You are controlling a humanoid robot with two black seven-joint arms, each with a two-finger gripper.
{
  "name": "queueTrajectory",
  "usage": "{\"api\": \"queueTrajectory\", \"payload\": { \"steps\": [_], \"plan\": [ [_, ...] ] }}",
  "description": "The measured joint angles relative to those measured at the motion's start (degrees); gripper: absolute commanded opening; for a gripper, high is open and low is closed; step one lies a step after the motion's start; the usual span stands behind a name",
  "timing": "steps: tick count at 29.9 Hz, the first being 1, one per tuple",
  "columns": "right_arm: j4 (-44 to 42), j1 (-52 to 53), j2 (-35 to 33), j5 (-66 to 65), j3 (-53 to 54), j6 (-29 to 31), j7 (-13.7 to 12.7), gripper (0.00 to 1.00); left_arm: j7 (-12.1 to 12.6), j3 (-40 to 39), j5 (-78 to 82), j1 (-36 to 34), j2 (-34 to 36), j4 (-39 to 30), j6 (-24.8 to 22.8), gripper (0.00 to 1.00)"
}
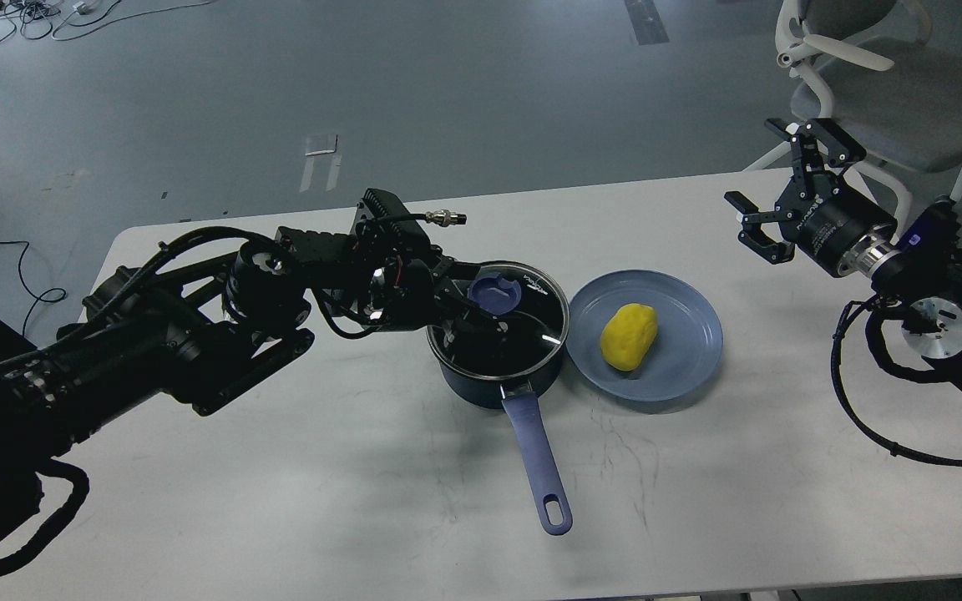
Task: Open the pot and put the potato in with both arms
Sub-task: 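Lift the glass lid off the saucepan with the left gripper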
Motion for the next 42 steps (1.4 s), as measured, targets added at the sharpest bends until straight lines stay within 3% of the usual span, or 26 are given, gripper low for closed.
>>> {"api": "queueTrajectory", "payload": {
  "steps": [4, 7, 16, 23, 29, 37, 42],
  "plan": [
    [0.0, -0.01, 0.01, -0.06, -0.08, 0.0, 0.0, 1.0, 0.0, 0.0, 0.0, 0.78, 0.12, -0.02, 0.96, 0.92],
    [0.0, -0.01, 0.02, -0.07, -0.15, -0.02, 0.0, 1.0, 0.0, 0.0, -0.09, 1.09, 0.13, -0.01, 2.59, 0.8],
    [0.0, -0.16, 0.02, -0.08, -0.43, -0.25, -0.02, 1.0, 0.0, 0.0, -0.04, 1.32, 0.16, 0.05, 3.28, 0.3],
    [0.0, -0.18, 0.02, -0.08, -0.41, -0.3, -0.02, 1.0, -0.02, -0.22, 0.07, 0.56, 0.68, -0.12, 3.32, 0.28],
    [0.0, -0.18, 0.02, -0.08, -0.25, -0.36, -0.01, 1.0, 0.0, -0.41, -0.43, -4.19, 4.76, -2.68, 3.43, 0.29],
    [-0.09, -0.18, 0.09, -0.08, -0.17, -0.58, -0.01, 1.0, -0.01, -0.3, -2.44, -7.94, 18.74, -5.04, 3.63, 0.3],
    [-0.01, -0.18, 0.08, -0.07, -0.14, -1.04, -0.02, 1.0, 0.0, 1.73, -3.11, -3.55, 29.26, -6.06, 8.6, 0.3]
  ]
}}
